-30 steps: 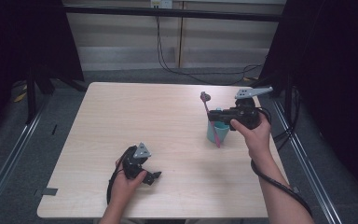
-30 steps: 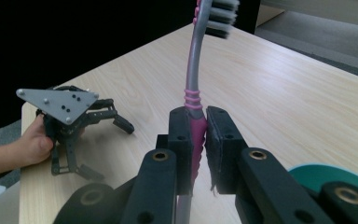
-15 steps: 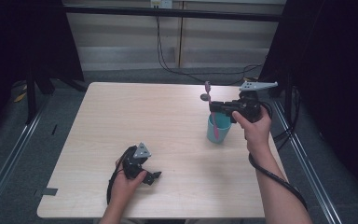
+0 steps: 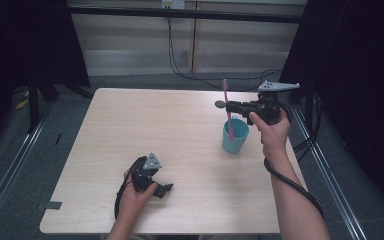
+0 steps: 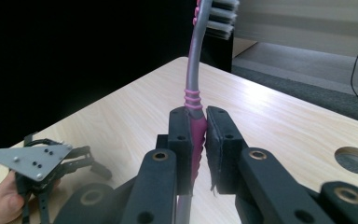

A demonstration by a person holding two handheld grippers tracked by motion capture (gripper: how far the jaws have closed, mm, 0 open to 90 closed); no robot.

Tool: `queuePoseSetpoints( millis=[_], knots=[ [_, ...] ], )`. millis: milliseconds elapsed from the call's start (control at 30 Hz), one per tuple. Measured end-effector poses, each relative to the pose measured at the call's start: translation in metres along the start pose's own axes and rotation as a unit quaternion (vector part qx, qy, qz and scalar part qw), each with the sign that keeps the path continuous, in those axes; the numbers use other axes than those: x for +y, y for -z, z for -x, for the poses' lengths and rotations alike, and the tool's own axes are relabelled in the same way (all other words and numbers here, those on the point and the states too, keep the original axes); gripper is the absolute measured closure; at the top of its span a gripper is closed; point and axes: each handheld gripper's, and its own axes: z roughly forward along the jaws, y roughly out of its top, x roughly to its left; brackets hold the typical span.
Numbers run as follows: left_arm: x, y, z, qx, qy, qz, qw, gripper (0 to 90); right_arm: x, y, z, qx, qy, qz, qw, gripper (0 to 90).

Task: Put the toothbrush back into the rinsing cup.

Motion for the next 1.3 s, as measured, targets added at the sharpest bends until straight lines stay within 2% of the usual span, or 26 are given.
queuePoseSetpoints(
  millis=[500, 867, 1300],
  knots=[
    [0.000, 0.000, 0.000, 0.000, 0.001, 0.001, 1.0000, 0.2, 0.009, 0.002, 0.010, -0.024, -0.010, 0.039, 0.9989, 81.2],
    [0.000, 0.000, 0.000, 0.000, 0.001, 0.001, 1.0000, 0.2, 0.001, 0.002, 0.020, -0.054, -0.015, 0.052, 0.9970, 81.2],
    [0.000, 0.000, 0.000, 0.000, 0.000, 0.000, 1.0000, 0.2, -0.012, -0.003, 0.027, -0.102, -0.003, 0.059, 0.9930, 81.2]
  ],
)
